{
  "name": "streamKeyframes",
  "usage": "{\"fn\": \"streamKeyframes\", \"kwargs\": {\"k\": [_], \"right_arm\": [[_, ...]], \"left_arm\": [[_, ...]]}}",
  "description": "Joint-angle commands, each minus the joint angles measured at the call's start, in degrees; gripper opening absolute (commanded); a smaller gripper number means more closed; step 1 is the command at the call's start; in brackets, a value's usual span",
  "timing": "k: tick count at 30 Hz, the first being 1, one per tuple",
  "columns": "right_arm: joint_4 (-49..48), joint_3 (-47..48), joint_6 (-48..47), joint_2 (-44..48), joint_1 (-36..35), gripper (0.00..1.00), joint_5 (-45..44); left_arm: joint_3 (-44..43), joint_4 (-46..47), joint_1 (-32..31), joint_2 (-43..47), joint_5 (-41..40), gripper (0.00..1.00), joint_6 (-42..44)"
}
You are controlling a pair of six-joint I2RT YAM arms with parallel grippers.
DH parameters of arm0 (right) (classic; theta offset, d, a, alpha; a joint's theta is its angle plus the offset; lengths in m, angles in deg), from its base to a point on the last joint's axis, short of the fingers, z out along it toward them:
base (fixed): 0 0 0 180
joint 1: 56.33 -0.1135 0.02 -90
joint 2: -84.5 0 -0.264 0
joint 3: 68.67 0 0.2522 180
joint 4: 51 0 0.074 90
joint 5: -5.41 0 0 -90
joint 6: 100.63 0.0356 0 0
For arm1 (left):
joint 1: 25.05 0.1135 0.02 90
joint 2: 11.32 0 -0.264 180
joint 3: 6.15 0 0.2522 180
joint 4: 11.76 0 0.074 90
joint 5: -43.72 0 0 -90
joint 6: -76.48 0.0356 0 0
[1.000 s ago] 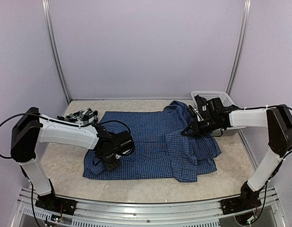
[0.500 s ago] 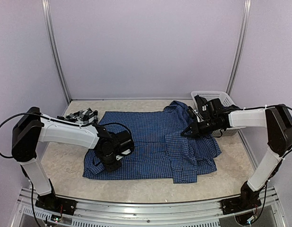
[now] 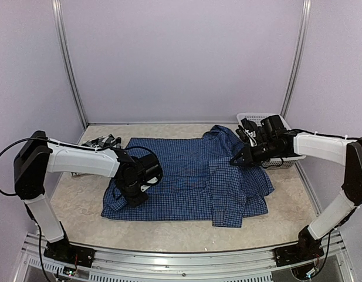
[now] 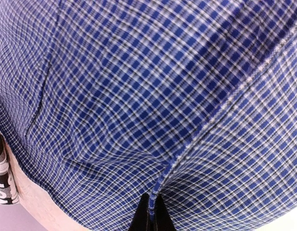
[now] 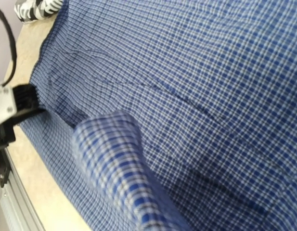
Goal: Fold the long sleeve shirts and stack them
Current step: Fold the flattened shirt at the center of the board.
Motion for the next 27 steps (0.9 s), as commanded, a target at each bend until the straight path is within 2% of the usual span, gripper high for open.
{"fn": "streamKeyframes", "kwargs": {"k": [1, 10, 27], "right_arm": [[7.16, 3.79, -2.7, 4.94, 0.7, 0.0, -4.47], [10.09, 10.05, -4.37, 2.87, 0.8, 0.0, -5.58], [8.86, 14.96, -5.7, -5.42, 2.05, 0.0, -6.79]], "left_arm": [[-3.2, -0.97, 2.25, 2.15, 0.43, 0.0, 2.27], [-8.54, -2.52, 4.57, -0.2, 0.91, 0.0, 4.9], [-11.19, -2.39, 7.49, -4.85, 0.92, 0.0, 5.64]]}}
